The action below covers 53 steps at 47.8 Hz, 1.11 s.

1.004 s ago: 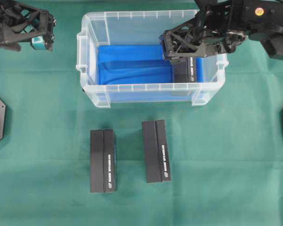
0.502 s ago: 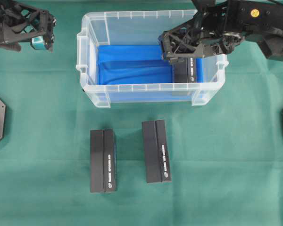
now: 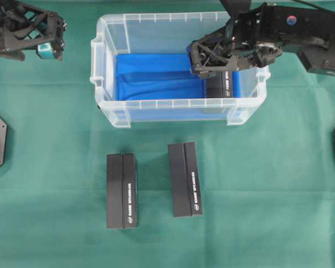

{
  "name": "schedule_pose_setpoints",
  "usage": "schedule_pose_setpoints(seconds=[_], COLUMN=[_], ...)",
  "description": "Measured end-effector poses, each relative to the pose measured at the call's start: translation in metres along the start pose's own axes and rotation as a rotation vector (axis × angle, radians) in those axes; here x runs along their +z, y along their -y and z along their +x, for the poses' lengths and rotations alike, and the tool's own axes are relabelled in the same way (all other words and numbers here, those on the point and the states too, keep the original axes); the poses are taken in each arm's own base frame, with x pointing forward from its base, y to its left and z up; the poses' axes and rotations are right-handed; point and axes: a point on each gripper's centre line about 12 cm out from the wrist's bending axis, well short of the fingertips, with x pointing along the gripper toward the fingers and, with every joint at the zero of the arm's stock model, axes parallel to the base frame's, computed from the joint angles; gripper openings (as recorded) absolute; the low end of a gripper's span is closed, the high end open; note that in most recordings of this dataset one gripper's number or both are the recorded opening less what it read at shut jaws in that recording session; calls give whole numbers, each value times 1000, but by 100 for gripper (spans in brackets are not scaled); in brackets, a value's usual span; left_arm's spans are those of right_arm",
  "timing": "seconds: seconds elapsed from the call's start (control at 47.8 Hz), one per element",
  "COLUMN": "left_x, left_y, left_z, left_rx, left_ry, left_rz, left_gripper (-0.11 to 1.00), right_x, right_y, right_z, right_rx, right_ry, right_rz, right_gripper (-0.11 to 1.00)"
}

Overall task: Take out the box from the case.
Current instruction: 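Lower the open right gripper around the right black box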

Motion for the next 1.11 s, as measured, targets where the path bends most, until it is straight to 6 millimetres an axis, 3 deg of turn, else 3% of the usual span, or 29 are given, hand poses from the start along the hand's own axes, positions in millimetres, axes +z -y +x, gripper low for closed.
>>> schedule_pose_setpoints(seconds=[0.314, 1.109], left_x=[-1, -5], left_y=[0, 2], left_z=[1, 0], left_rx=[3, -2], left_ry=[-1, -4], left_rz=[3, 20], left_gripper=[96, 96], right_x=[2, 4], right_y=[8, 6], right_z=[13, 45], right_rx=[-29, -33], right_ry=[7, 3], right_rz=[21, 27], right_gripper=[91, 91])
